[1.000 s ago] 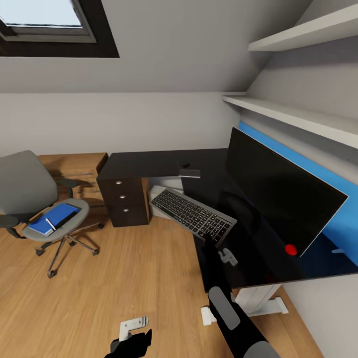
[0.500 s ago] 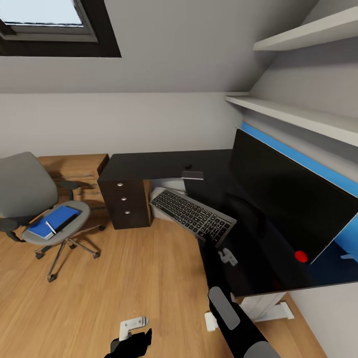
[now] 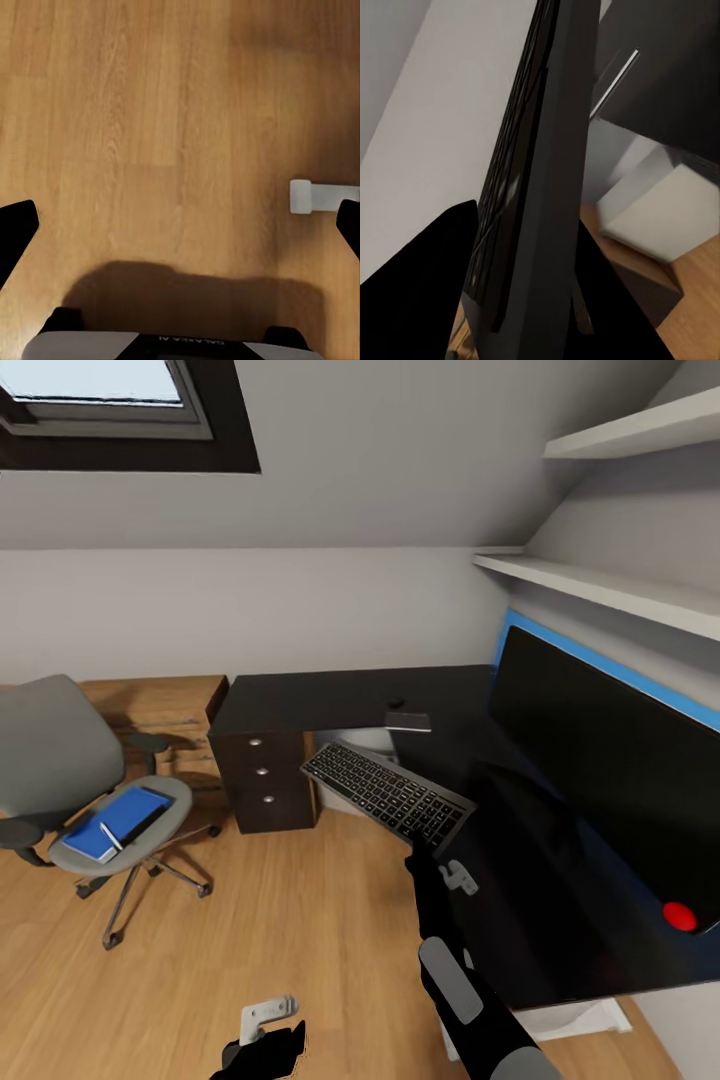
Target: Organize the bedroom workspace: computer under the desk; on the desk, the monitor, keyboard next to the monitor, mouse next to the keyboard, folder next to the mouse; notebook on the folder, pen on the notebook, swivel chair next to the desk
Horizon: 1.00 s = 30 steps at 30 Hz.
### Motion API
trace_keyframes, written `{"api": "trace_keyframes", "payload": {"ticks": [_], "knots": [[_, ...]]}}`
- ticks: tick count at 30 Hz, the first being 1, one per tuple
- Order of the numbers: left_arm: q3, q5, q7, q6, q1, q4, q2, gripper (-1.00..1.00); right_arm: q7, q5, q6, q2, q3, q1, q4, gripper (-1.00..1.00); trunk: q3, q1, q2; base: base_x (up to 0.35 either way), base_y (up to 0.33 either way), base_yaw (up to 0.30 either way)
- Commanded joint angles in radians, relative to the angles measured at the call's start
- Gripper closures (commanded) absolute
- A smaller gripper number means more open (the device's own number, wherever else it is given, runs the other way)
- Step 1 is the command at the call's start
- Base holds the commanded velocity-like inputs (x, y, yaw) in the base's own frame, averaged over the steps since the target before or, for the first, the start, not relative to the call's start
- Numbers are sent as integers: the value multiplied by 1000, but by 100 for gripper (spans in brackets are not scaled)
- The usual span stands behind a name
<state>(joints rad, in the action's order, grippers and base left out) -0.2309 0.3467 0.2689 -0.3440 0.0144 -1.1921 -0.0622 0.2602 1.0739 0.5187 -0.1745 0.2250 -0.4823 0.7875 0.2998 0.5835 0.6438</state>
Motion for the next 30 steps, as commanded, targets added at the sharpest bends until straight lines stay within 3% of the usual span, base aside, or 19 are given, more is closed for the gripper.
{"api": "trace_keyframes", "payload": {"ticks": [1,4,7,15,16,18,23,30], "knots": [[-2,10,9,-3,1,-1,1,-100,7,8,4,0,2,-1,-1,100,1,1,1,199,286,0],[-2,10,9,-3,1,-1,0,-100,3,8,4,0,1,-1,-1,100,1,1,1,194,216,0],[-4,11,9,-3,1,-1,0,-100,-21,39,59,0,-1,-1,-1,100,1,1,1,32,12,0],[-4,11,8,-3,0,0,-1,-100,-109,62,198,0,2,-1,-17,100,1,1,1,5,2,0],[-4,11,8,-3,1,0,-1,-100,-118,76,227,0,2,-1,-23,100,1,1,1,0,0,0],[-4,12,8,-3,1,0,-1,-100,-129,154,300,0,5,-1,-33,100,1,1,1,0,0,0],[-4,12,8,-3,1,0,-1,-100,-129,197,314,0,9,-1,-35,100,1,1,1,0,0,0],[-4,11,8,-3,1,0,-1,-100,-128,202,303,0,20,-1,-28,100,1,1,1,0,0,0]]}}
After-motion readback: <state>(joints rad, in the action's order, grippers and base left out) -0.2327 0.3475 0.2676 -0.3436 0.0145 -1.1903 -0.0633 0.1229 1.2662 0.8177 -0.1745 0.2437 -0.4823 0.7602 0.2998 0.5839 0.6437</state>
